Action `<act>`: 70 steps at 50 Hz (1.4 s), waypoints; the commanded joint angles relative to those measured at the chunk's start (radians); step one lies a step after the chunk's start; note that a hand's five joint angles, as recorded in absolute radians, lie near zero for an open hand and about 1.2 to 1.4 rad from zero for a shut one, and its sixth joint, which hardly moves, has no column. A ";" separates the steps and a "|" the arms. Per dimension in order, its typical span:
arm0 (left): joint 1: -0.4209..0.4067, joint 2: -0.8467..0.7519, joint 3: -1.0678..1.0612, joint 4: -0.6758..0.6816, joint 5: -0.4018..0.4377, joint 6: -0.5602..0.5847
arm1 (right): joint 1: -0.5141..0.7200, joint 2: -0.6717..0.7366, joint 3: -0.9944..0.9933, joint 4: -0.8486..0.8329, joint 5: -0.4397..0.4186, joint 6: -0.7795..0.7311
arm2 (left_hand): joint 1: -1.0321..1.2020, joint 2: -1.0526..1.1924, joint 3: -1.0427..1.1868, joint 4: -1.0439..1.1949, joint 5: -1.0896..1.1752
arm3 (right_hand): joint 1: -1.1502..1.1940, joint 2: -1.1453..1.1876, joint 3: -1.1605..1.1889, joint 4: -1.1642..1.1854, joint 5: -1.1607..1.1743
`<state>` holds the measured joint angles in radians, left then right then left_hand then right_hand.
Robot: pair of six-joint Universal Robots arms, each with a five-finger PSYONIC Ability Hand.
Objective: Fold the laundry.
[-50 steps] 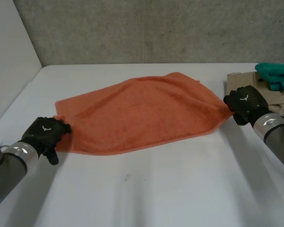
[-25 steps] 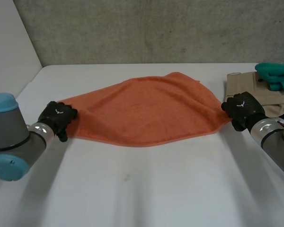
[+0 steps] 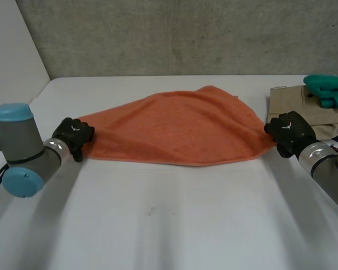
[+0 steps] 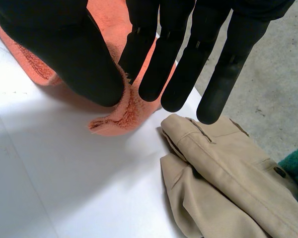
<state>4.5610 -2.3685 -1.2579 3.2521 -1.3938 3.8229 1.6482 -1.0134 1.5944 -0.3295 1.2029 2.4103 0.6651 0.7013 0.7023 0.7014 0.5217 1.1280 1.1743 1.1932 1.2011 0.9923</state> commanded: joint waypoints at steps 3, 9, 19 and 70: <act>0.001 -0.012 0.037 0.001 0.001 -0.002 | 0.002 0.007 -0.001 0.000 0.003 -0.008 | 0.232 0.196 0.195 0.196 0.201 | 0.268 0.222 0.203 0.195 0.229; -0.002 -0.005 0.038 0.001 0.002 -0.006 | 0.002 0.010 -0.001 -0.002 0.004 -0.020 | 0.408 0.372 0.371 0.371 0.377 | 0.268 0.222 0.203 0.195 0.229; -0.010 0.113 -0.046 -0.035 -0.023 -0.017 | -0.002 -0.020 -0.011 0.018 0.009 -0.026 | 0.731 0.695 0.694 0.695 0.700 | 0.268 0.222 0.203 0.195 0.229; 0.042 0.370 0.176 -0.118 -0.077 -0.166 | 0.018 -0.079 -0.488 0.174 0.130 -0.070 | 0.731 0.695 0.694 0.695 0.700 | 0.268 0.222 0.203 0.195 0.229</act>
<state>4.6283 -1.9372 -1.3870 2.9432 -1.4373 3.6862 1.5940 -1.1027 1.3650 0.0939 1.2429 2.1817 1.1469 1.1973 1.1897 1.1995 1.0014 1.1280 1.1743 1.1932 1.2011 0.9922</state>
